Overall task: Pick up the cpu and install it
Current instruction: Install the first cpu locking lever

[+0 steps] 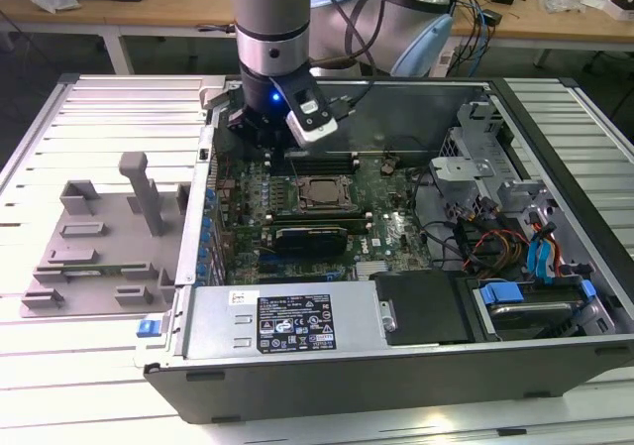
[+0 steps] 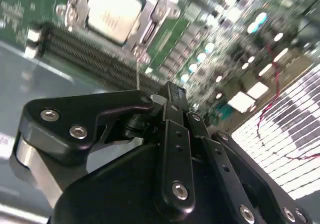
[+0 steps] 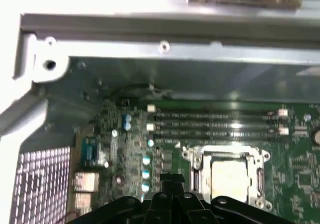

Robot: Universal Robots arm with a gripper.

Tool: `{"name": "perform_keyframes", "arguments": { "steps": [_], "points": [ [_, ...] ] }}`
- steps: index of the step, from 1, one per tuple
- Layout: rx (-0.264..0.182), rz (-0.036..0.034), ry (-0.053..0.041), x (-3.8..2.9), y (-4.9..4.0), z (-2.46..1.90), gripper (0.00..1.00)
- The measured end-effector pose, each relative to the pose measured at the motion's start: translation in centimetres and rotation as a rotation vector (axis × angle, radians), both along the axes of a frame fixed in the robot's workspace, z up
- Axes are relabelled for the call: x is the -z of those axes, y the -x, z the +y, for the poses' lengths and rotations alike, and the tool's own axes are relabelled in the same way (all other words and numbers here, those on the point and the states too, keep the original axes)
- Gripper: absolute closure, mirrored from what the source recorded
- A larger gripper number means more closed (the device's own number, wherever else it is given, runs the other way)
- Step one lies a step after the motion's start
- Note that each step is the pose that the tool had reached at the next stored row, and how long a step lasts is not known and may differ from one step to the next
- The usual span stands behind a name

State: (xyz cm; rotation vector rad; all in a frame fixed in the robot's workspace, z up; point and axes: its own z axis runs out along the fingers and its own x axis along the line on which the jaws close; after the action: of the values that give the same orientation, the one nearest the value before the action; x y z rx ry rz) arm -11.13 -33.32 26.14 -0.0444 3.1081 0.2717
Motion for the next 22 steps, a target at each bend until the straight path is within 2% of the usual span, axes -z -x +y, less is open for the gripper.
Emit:
{"name": "perform_keyframes", "arguments": {
  "steps": [2, 4, 5, 6, 8, 12, 14, 19, 22],
  "points": [
    [0.000, -0.0001, -0.0688, 0.00, 0.08, 0.00, 0.89],
    [0.000, 0.0000, -0.0830, 0.04, 0.08, 0.00, 0.89],
    [0.000, 0.0001, -0.0964, 0.08, 0.08, 0.00, 0.89],
    [0.000, 0.0000, -0.1022, 0.10, 0.09, 0.00, 0.89],
    [0.000, -0.0001, -0.1096, 0.22, 0.09, 0.00, 0.89],
    [0.000, 0.0000, -0.1127, 0.65, 0.01, 0.00, 0.89],
    [0.000, 0.0001, -0.1130, 0.77, -0.58, 0.00, 0.89],
    [0.000, 0.0001, -0.1130, 0.92, -3.38, 0.00, 0.89],
    [0.001, 0.0000, -0.1130, 1.03, -5.49, -0.03, 0.89]
  ]
}}
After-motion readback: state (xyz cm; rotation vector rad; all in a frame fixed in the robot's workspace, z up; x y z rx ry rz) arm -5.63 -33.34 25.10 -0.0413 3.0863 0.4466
